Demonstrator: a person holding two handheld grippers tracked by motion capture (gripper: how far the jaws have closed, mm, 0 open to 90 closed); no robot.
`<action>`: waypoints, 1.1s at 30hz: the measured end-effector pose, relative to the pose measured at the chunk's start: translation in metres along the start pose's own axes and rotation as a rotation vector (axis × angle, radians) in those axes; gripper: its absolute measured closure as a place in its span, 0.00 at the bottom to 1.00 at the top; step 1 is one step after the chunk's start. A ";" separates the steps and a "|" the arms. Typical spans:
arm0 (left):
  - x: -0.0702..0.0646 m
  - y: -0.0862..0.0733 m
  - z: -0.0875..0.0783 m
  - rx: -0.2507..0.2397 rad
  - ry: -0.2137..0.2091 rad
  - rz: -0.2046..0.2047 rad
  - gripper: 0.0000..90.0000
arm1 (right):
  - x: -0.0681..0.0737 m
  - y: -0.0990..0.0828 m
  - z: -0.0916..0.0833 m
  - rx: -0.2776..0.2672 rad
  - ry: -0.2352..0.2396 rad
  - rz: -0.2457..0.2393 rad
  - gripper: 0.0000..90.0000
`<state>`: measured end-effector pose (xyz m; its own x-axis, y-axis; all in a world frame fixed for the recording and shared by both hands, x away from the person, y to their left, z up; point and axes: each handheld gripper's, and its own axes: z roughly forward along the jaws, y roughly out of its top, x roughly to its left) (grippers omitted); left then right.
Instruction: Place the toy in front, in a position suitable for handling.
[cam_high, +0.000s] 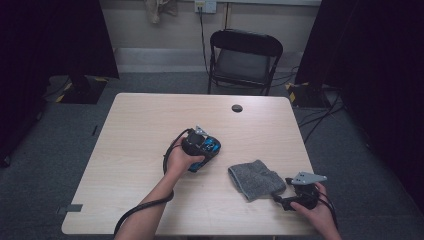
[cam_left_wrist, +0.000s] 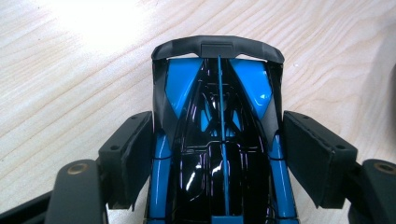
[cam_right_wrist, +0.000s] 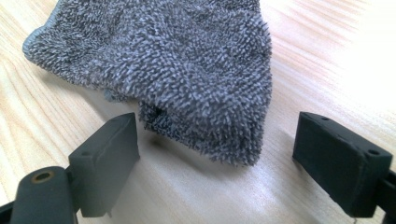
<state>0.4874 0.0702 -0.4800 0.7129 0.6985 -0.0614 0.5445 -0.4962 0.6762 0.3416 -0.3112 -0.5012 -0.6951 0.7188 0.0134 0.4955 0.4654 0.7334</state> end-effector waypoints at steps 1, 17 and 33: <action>0.000 0.000 0.000 -0.002 0.003 0.001 0.30 | 0.000 0.000 0.000 0.000 0.000 0.000 0.15; 0.003 -0.003 -0.007 -0.003 -0.011 0.026 0.20 | 0.000 0.000 0.000 0.001 -0.002 0.001 0.15; 0.008 -0.022 -0.044 -0.036 -0.005 0.012 0.19 | 0.000 0.000 0.000 0.001 -0.003 0.002 0.15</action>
<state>0.4619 0.1098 -0.4627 0.7215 0.6900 -0.0569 0.5199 -0.4857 0.7027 0.3415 -0.3116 -0.5011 -0.6929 0.7209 0.0127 0.4970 0.4648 0.7327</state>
